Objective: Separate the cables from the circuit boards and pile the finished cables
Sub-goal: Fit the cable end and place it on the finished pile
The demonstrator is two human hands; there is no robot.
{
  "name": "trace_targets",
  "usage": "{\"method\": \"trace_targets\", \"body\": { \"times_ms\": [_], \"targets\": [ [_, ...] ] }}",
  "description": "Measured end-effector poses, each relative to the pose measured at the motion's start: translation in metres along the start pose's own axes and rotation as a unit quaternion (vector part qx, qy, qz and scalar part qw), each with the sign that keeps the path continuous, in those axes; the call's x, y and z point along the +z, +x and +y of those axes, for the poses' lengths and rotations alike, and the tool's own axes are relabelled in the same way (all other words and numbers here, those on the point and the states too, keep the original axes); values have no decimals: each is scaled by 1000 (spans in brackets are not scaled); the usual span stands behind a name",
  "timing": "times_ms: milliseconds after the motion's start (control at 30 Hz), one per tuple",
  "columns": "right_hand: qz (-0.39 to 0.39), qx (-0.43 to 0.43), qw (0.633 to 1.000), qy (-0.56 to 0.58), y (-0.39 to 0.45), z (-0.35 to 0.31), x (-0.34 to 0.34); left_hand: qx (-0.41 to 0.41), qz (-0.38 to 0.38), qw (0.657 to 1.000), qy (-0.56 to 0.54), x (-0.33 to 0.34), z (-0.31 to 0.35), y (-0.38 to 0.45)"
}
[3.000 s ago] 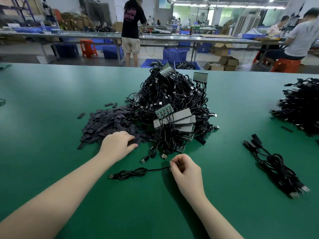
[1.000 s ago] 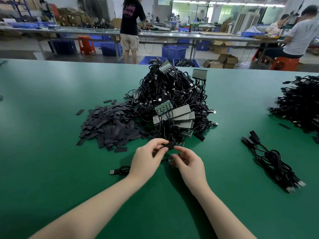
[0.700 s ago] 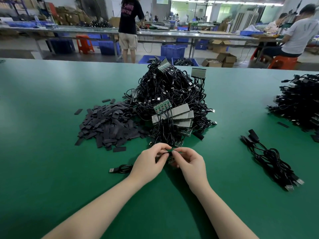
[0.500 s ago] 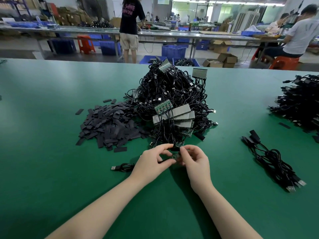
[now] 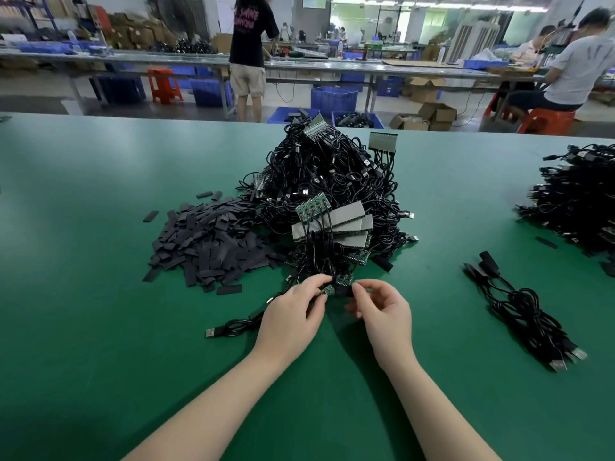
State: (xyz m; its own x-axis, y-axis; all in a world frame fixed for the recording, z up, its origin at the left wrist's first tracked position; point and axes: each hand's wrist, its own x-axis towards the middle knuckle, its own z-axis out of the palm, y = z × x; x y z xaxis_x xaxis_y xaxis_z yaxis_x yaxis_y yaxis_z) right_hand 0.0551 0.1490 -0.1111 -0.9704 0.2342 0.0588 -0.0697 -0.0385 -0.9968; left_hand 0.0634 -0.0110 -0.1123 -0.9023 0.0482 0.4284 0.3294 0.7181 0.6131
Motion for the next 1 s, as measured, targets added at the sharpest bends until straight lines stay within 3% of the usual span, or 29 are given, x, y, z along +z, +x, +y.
{"method": "trace_targets", "body": {
  "times_ms": [167, 400, 733, 1000],
  "targets": [
    [-20, 4, 1000, 14, -3, -1, -1, 21, 5, 999, -39, -2, 1, -3],
    [-60, 4, 998, 12, -3, 0, -2, -20, -22, 998, -51, -4, 1, -2],
    [-180, 6, 984, 5, -7, -8, -7, 3, -49, 994, -95, -5, -7, 2],
    [-154, -25, 987, -47, -10, -10, -6, 6, -34, 993, -117, -2, -8, 2]
  ]
}}
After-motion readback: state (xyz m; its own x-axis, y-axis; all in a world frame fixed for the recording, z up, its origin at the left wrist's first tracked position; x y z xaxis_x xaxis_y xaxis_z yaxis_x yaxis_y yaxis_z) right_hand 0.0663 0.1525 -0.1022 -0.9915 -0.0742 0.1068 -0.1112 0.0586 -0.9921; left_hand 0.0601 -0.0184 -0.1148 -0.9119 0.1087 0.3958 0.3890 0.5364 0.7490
